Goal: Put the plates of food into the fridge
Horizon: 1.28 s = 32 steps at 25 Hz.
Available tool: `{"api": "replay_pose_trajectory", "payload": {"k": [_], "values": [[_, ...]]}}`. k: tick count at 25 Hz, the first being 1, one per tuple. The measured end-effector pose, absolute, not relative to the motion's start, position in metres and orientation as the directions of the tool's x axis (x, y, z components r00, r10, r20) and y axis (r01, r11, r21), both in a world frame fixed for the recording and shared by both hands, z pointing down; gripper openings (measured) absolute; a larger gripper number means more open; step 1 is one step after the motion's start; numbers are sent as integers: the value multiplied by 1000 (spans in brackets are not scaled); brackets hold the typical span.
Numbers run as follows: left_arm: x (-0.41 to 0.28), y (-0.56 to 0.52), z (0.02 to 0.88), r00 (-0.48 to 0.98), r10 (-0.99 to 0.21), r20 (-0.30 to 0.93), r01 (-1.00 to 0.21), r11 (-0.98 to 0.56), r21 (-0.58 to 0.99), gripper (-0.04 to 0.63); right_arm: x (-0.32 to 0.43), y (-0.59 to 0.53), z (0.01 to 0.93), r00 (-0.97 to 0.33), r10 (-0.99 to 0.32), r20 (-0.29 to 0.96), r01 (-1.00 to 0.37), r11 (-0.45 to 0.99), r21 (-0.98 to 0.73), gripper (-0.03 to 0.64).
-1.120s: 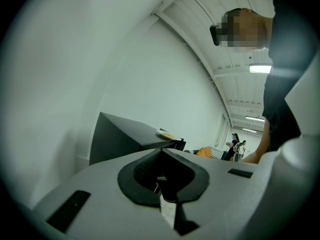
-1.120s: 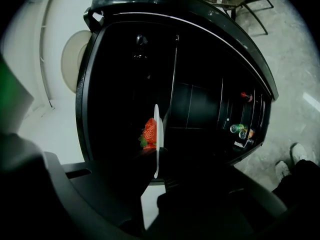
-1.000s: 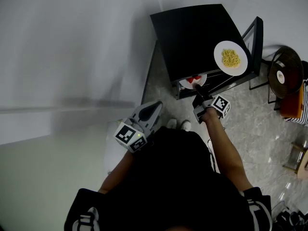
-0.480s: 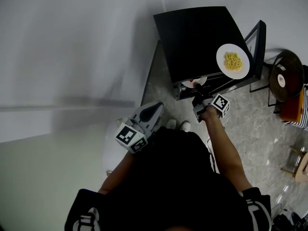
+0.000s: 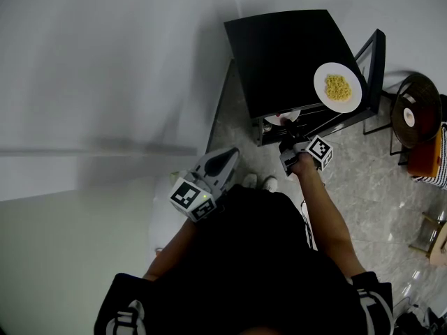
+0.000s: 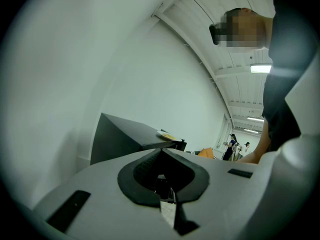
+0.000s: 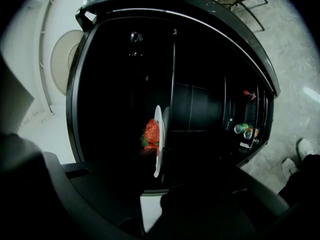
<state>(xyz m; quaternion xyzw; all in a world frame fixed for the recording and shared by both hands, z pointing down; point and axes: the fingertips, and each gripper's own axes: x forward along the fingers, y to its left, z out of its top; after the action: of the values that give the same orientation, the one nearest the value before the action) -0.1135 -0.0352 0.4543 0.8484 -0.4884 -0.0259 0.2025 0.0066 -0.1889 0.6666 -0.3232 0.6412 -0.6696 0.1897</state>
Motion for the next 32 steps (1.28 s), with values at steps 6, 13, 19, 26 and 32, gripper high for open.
{"api": "replay_pose_trajectory", "payload": {"k": [6,13,19,26,32], "values": [[-114,-38,449,530,-837,135,-809,-452,375,23,27,-173,653,-700,-692,178,-193,-57,-979,37],[-103,-41,449,575,-810,116,-782,-502,371,23,43,-148,609,-722,-675,154,-344,157,-926,35],[-91,-45,444,616,-782,95,-751,-547,369,23,49,-125,562,-738,-668,99,-418,336,-844,28],[-83,-43,445,653,-752,90,-727,-588,353,23,47,-91,505,-770,-636,48,-497,550,-671,28],[-79,-44,443,664,-741,100,-719,-596,359,23,44,-71,486,-784,-619,40,-521,623,-584,28]]}}
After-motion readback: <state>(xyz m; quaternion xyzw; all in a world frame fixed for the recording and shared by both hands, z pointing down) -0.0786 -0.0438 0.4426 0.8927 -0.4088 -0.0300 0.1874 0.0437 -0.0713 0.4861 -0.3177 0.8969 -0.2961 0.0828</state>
